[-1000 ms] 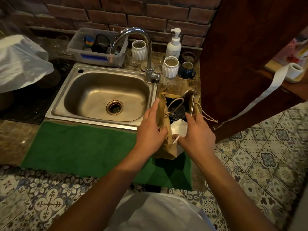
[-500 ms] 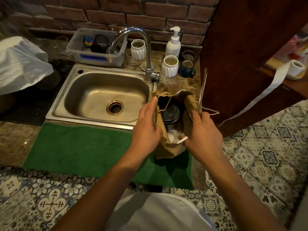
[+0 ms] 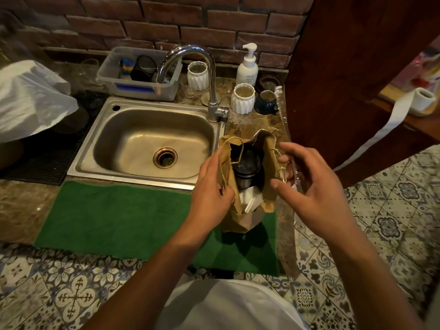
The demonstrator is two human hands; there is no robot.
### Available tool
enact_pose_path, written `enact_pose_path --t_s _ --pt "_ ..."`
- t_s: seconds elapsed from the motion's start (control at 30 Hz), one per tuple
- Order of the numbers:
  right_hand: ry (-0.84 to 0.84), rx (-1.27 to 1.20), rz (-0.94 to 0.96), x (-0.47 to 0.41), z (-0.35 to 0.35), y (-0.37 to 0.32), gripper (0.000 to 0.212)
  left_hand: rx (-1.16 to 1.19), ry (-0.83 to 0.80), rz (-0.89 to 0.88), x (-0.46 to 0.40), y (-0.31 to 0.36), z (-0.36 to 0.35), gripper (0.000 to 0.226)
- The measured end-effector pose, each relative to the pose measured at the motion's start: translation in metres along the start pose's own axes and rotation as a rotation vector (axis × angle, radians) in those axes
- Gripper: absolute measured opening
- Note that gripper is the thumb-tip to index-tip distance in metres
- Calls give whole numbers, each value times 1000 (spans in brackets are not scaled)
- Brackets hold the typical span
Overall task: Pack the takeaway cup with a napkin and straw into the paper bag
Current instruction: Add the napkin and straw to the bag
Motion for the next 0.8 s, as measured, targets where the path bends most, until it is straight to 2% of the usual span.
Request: enact_pose_path --t_s 0.23,0.33,0.47,0.53,0.6,0.73,0.8 --pt "-112 -92 83 -2 4 -15 34 12 22 23 -1 -4 5 95" --pt "-114 -57 146 1 6 -20 32 12 17 19 -4 -6 10 96" --pt "-51 0 209 3 19 -27 31 51 5 6 -10 -8 19 96" --pt "-23 129 214 -5 17 -23 40 44 -17 7 -10 -10 20 94" --pt "-2 222 185 -15 8 -15 35 46 -41 5 -8 -11 17 93" --pt "54 104 143 -21 -7 -8 16 80 -65 -26 -1 -8 10 92" --pt "153 7 136 -20 0 -12 10 81 -65 -31 2 -6 11 92"
Point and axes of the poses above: each hand's wrist, its own x-axis away from the middle knuckle, its own z-axis out of the back of the hand, y = z × x, the point moved 7 cm from there along -x, towards the middle knuckle, and after that the axes turned 8 degrees about -z, right-handed, at the moved point
